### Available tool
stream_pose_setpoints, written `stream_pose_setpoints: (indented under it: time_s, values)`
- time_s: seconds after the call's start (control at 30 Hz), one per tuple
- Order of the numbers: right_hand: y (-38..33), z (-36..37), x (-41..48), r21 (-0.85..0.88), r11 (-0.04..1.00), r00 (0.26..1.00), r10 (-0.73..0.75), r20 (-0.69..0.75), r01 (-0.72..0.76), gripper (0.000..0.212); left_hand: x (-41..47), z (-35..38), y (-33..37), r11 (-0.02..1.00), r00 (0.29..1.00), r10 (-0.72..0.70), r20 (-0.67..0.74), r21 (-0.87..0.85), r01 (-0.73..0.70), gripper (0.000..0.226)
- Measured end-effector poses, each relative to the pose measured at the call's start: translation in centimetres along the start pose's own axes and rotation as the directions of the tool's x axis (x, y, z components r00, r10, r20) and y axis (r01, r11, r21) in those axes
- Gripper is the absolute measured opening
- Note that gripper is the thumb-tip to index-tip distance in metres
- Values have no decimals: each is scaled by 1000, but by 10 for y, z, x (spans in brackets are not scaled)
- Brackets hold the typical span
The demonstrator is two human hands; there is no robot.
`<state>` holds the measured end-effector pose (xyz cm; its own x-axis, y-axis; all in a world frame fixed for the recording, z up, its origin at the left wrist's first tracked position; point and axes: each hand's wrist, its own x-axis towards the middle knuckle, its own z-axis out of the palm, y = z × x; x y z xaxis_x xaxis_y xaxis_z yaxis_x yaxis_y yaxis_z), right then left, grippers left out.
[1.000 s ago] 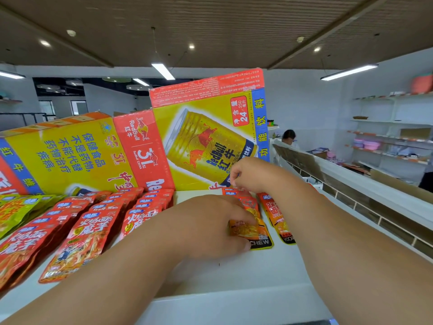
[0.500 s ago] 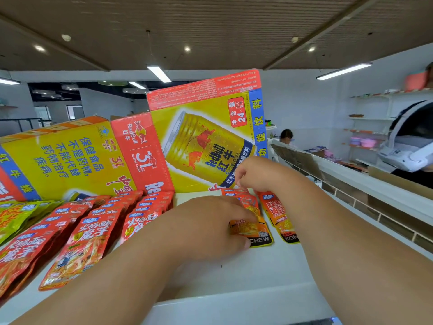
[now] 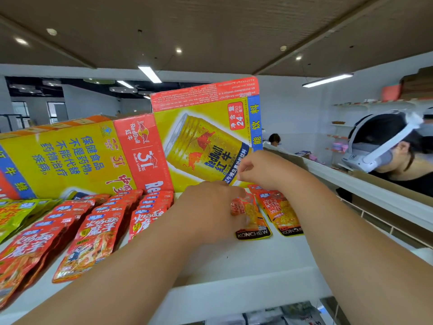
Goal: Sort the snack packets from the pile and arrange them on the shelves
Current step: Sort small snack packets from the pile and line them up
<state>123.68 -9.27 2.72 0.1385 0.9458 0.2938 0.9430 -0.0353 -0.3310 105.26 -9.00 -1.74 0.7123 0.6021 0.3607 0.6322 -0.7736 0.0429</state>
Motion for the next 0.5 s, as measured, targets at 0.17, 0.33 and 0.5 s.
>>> stream_pose_setpoints:
  time_s: [0.17, 0.33, 0.5]
  values:
    - [-14, -6, -31, -3, 998, 993, 58, -101, -58, 12, 7, 1, -1, 996, 986, -86, -141, 25, 90, 49]
    - [-38, -18, -71, 21, 991, 972, 131, -197, -130, 22, -1, -11, -9, 998, 974, -61, -216, -6, 61, 66]
    - [-87, -24, -109, -47, 987, 957, 134, -258, -151, 39, -43, -51, -38, 999, 961, 40, -274, 30, -33, 67]
